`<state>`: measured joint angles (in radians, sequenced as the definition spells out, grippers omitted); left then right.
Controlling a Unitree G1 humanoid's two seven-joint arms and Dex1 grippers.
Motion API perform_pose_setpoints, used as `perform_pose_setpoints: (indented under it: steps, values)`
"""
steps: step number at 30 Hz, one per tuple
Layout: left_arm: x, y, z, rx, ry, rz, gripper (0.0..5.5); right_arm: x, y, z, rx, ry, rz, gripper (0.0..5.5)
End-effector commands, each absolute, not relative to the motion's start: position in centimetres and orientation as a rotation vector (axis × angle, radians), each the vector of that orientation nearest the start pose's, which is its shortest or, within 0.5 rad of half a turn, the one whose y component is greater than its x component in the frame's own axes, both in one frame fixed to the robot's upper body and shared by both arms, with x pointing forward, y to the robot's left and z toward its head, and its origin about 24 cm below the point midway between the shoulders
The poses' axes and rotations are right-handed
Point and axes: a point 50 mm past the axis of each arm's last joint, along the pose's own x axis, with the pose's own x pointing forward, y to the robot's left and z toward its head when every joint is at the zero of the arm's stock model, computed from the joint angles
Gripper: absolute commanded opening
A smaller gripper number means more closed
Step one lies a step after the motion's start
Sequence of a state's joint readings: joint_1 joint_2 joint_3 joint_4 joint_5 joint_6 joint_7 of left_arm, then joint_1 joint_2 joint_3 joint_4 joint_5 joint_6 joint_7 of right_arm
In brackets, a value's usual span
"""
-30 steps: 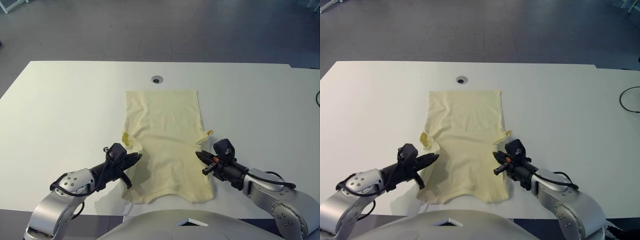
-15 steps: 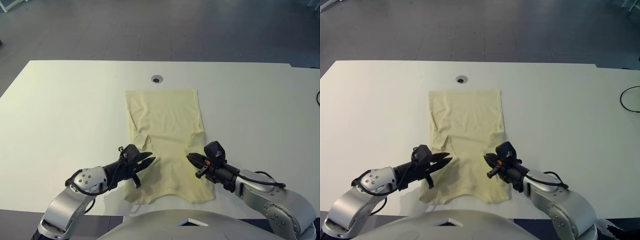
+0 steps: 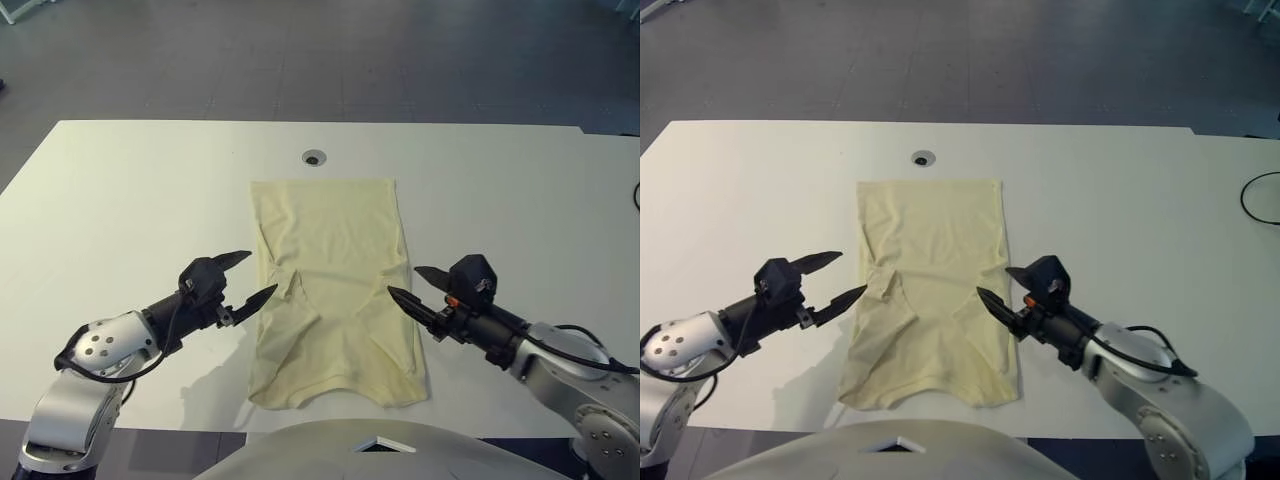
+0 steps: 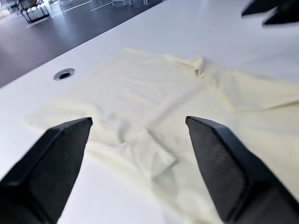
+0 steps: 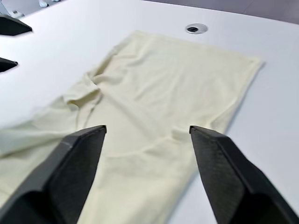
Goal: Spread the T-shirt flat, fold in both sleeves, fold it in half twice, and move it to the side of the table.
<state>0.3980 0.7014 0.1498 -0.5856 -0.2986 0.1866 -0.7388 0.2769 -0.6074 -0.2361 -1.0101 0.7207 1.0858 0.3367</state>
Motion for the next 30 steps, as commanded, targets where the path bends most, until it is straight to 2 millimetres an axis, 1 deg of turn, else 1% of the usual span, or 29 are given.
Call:
perform_pose_setpoints:
  steps: [1,6,8,10,13,16,25,30]
  values:
    - [15.0,23.1,10.3,0.68,0.089,-0.951,4.5,14.3,-19.5,13.9,-0.406,0.408,0.757,4.02]
    - [13.2,24.0,9.6,0.801,0.032,-1.111,5.31,13.1,-21.8,12.9,-0.683,0.437,0.93,4.81]
    - [12.5,24.4,9.4,0.818,0.013,-1.176,5.4,12.8,-22.6,12.6,-0.766,0.436,0.988,5.13]
    - [12.0,24.9,9.2,0.822,-0.006,-1.219,5.4,12.5,-22.9,12.2,-0.804,0.432,1.055,5.38]
    - [11.9,25.4,9.0,0.855,-0.015,-1.26,5.4,12.0,-23.0,11.4,-0.866,0.425,1.134,5.38]
    - [11.7,25.9,8.2,0.918,0.003,-1.311,5.4,11.8,-23.2,10.3,-0.932,0.423,1.18,5.38]
    - [11.6,24.6,5.9,0.984,-0.04,-1.397,5.4,11.7,-21.5,8.4,-1.056,0.338,1.243,5.38]
    - [10.9,24.4,5.0,0.974,-0.05,-1.431,5.4,11.5,-20.7,7.8,-1.056,0.307,1.274,5.38]
